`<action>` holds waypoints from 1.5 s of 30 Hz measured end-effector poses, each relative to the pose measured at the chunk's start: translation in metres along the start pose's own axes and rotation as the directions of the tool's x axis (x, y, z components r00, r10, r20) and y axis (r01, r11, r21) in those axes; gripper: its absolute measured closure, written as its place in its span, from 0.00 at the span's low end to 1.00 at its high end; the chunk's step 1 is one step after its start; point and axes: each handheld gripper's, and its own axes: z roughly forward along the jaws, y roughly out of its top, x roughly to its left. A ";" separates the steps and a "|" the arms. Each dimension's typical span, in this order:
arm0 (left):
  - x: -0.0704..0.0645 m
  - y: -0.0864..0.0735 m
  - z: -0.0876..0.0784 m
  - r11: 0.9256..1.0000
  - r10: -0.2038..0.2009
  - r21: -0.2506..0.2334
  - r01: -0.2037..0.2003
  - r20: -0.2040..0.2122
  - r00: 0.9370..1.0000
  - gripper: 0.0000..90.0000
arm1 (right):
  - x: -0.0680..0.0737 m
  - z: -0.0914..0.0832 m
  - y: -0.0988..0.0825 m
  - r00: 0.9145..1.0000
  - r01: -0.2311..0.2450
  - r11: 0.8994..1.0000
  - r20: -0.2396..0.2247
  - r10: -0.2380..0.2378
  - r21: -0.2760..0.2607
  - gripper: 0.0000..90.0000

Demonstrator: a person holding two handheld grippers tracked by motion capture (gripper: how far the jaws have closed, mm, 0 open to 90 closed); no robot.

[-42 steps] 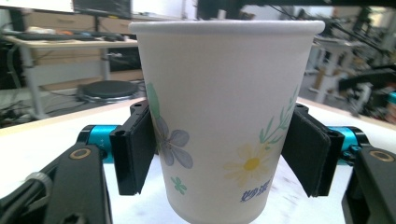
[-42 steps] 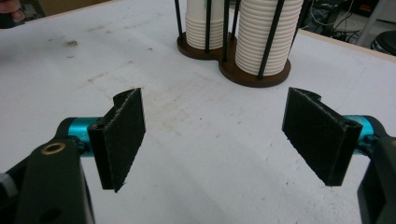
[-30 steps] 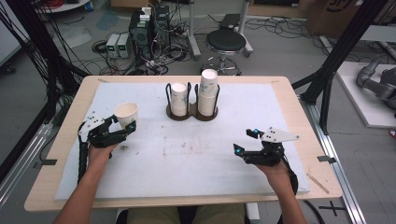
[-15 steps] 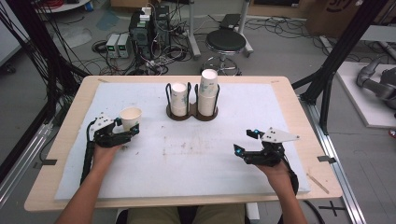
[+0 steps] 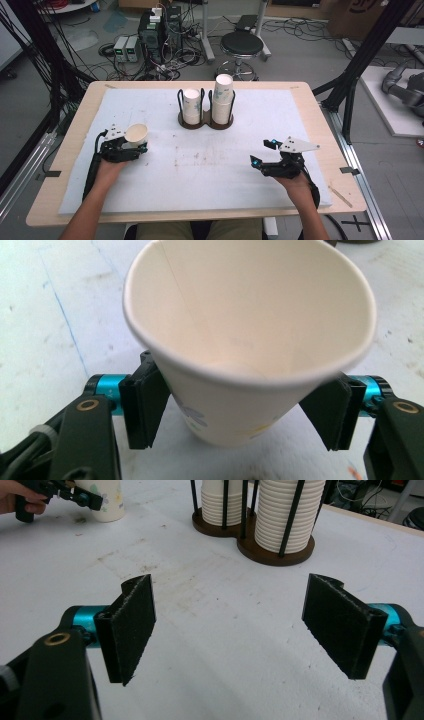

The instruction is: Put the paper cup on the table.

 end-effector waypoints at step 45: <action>-0.071 0.024 -0.034 0.907 0.131 -0.421 0.002 0.286 0.949 0.18 | -0.006 -0.015 -0.005 0.997 -0.044 0.998 0.056 0.046 -0.036 0.24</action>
